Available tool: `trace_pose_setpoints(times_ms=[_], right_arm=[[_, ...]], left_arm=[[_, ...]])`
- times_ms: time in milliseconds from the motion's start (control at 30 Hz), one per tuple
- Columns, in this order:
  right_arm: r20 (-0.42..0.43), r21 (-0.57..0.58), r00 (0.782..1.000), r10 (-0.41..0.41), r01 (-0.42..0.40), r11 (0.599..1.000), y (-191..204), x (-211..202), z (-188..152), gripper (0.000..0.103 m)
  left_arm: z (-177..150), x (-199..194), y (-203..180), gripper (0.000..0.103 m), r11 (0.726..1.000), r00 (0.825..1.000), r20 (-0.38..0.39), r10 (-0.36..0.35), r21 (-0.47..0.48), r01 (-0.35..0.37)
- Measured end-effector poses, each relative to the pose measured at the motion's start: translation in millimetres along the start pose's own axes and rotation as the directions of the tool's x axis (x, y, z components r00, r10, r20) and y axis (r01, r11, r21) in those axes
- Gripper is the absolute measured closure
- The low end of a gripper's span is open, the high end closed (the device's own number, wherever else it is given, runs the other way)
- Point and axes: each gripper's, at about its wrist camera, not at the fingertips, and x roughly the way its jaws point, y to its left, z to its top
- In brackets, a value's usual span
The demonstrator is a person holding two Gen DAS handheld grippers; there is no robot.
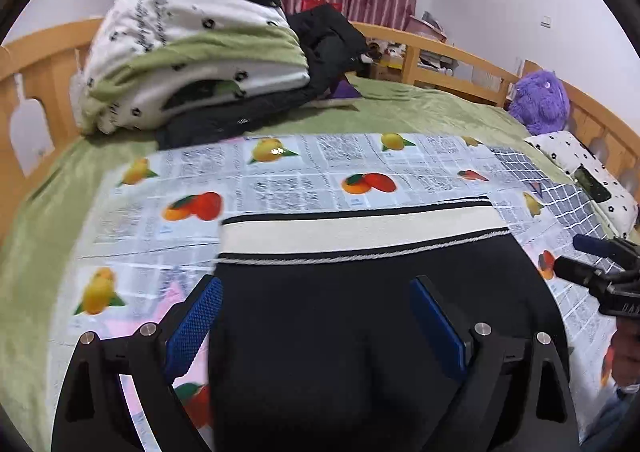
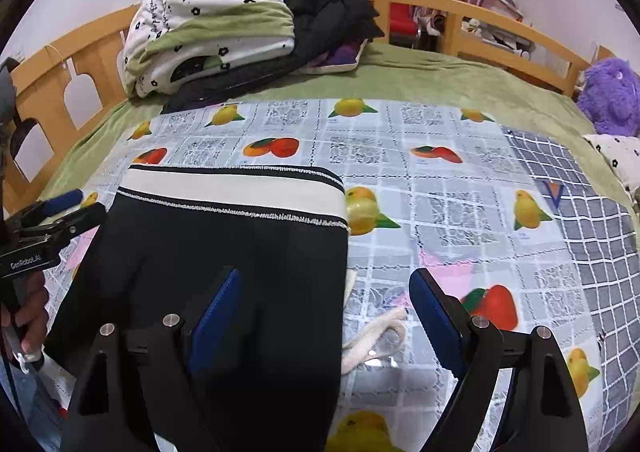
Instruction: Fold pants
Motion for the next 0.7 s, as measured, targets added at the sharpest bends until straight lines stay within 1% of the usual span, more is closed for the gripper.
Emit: trace_pose_setpoints(times_ms=[133,200,233,267,300,333,367,433,500,567,600,667,700], right_arm=[[-0.001,0.042,1.0,-0.015,0.015,0.999,-3.6,-9.5,-13.8,0.017],[0.008,0.065,0.999,-0.031,0.03,0.997,-7.1,-14.2,-22.3,0.018],[0.02,0.08,0.999,-0.048,0.046,0.996,-8.8,-18.3,-27.9,0.019],[0.027,0.089,0.998,-0.049,0.046,0.995,-9.6,-21.8,-33.0,0.023],[0.02,0.089,0.999,-0.04,0.038,0.995,-9.5,-22.4,-36.4,0.028],[0.008,0.081,0.999,-0.034,0.033,0.996,-8.7,-23.2,-39.7,0.031],[0.001,0.075,0.999,-0.032,0.032,0.997,-8.2,-23.2,-41.9,0.036],[-0.02,0.052,0.999,-0.025,0.026,0.998,-3.8,-23.6,-49.9,0.043],[-0.066,0.007,0.998,0.006,-0.006,1.0,3.7,-21.1,-58.7,0.049],[-0.082,-0.015,0.996,0.018,-0.02,1.0,10.1,-20.2,-66.9,0.049],[-0.091,-0.031,0.996,0.018,-0.021,0.999,14.7,-19.1,-71.2,0.049],[-0.115,-0.049,0.993,0.018,-0.024,0.999,23.1,-14.9,-79.0,0.049],[-0.141,-0.048,0.99,0.017,-0.024,0.999,27.0,-9.7,-84.2,0.049]], left_arm=[[-11.5,-14.5,15.6,0.01,0.999,0.999,-0.039,0.005,-0.036,-0.007],[-19.4,-22.7,26.7,0.01,0.998,0.999,-0.052,-0.004,-0.063,0.001],[-25.1,-26.7,33.3,0.01,0.997,0.998,-0.065,-0.016,-0.081,0.01],[-29.7,-28.3,37.8,0.01,0.996,0.996,-0.081,-0.028,-0.09,0.021],[-38.4,-31.2,41.8,0.01,0.996,0.993,-0.106,-0.042,-0.085,0.033],[-44.5,-34.3,43.1,0.01,0.997,0.992,-0.116,-0.044,-0.075,0.035],[-52.8,-39.7,44.8,0.01,0.998,0.991,-0.123,-0.043,-0.061,0.036],[-65.9,-50.8,45.5,0.01,0.999,0.991,-0.128,-0.043,-0.027,0.04],[-78.8,-64.4,46.3,0.01,0.999,0.991,-0.124,-0.043,0.02,0.046],[-95.5,-80.3,47.4,0.01,0.995,0.991,-0.126,-0.046,0.085,0.057],[-103.2,-86.9,49.3,0.01,0.992,0.989,-0.134,-0.062,0.096,0.076],[-115.4,-94.7,54.2,0.01,0.987,0.98,-0.155,-0.125,0.081,0.139],[-125.0,-97.6,57.2,0.01,0.983,0.973,-0.164,-0.16,0.062,0.172]])
